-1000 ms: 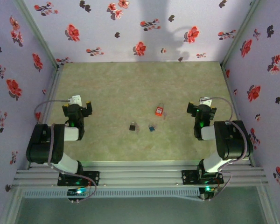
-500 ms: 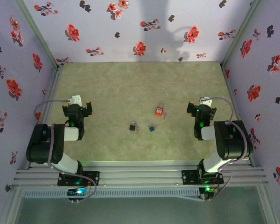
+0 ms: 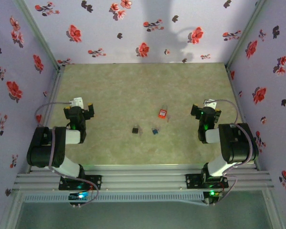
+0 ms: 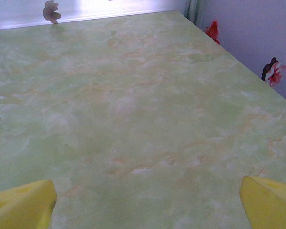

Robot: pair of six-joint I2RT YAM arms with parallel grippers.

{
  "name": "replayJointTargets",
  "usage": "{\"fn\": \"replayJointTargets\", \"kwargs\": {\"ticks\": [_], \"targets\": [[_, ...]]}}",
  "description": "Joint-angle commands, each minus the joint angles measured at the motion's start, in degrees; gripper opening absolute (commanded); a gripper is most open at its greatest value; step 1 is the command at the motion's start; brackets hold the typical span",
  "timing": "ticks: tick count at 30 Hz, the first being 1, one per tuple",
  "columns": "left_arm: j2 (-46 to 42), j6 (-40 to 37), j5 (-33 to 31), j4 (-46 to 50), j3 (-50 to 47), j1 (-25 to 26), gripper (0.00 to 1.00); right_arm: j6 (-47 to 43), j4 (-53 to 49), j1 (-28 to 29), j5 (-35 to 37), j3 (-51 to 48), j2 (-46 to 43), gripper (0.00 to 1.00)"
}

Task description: Lock with the key

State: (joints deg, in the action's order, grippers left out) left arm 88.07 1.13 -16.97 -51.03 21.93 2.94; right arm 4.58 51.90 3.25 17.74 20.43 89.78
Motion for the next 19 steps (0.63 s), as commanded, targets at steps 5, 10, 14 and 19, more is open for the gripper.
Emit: {"fn": "replayJointTargets", "kwargs": {"ticks": [5, 10, 14, 19], "targets": [[0.6, 0.3, -1.4, -2.3, -0.4, -0.4, 1.00, 0.9, 0.0, -0.4, -0.1, 1.0, -0.7, 0.99], [0.6, 0.3, -1.4, -2.3, -0.4, -0.4, 1.00, 0.9, 0.0, -0.4, -0.1, 1.0, -0.7, 0.99], [0.6, 0.3, -1.4, -2.2, -0.3, -0.4, 1.00, 0.8, 0.0, -0.4, -0.1, 0.9, -0.7, 0.99], [0.5, 0.3, -0.9, -2.1, -0.3, -0.7, 1.00, 0.9, 0.0, -0.3, -0.1, 1.0, -0.7, 0.99]]}}
